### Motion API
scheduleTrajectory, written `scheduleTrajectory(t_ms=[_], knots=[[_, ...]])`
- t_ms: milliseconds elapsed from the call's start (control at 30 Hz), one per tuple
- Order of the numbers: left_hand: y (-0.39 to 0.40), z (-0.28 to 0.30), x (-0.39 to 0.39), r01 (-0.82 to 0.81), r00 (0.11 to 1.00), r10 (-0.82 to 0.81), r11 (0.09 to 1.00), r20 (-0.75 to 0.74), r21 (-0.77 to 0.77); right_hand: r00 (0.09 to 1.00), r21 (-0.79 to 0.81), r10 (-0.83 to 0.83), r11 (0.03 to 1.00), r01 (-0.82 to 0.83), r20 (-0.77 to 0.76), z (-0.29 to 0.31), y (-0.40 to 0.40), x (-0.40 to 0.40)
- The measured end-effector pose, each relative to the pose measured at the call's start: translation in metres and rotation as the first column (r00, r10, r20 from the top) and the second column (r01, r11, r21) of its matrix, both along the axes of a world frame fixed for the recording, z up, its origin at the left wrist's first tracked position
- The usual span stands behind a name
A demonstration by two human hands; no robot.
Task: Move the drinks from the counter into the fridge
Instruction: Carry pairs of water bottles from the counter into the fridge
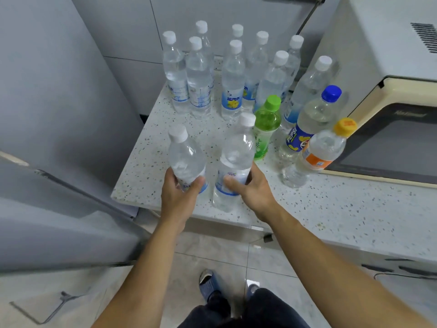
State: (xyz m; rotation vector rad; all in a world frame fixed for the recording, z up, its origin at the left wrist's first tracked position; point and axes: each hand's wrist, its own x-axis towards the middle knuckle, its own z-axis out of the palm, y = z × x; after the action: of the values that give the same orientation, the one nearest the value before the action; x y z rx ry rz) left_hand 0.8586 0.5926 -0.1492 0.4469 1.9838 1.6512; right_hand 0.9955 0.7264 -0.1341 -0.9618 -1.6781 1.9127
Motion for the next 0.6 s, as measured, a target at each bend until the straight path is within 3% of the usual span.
scheduleTrajectory(t_ms=[167, 333, 467, 600], knots=[[-0.029, 0.001, 0.026, 0.001, 0.978, -0.026, 0.993, 0.208, 0.119, 0.999, -0.265, 0.025, 0.964, -0.037, -0.047, -0.004, -0.013, 0.035], [-0.055, -0.002, 0.065, -0.093, 0.868, -0.042, 0.965, 0.495, 0.246, 0.994, -0.477, 0.094, 0.872, -0.113, -0.063, -0.006, -0.029, 0.073], [-0.077, -0.002, 0.111, -0.101, 0.748, -0.051, 0.977, 0.661, 0.190, 0.986, -0.552, 0.162, 0.820, -0.149, -0.024, -0.013, -0.042, 0.101], [-0.099, -0.007, 0.158, -0.166, 0.705, 0.024, 0.977, 0.709, 0.132, 0.966, -0.574, 0.256, 0.788, -0.223, -0.024, -0.022, -0.055, 0.125]])
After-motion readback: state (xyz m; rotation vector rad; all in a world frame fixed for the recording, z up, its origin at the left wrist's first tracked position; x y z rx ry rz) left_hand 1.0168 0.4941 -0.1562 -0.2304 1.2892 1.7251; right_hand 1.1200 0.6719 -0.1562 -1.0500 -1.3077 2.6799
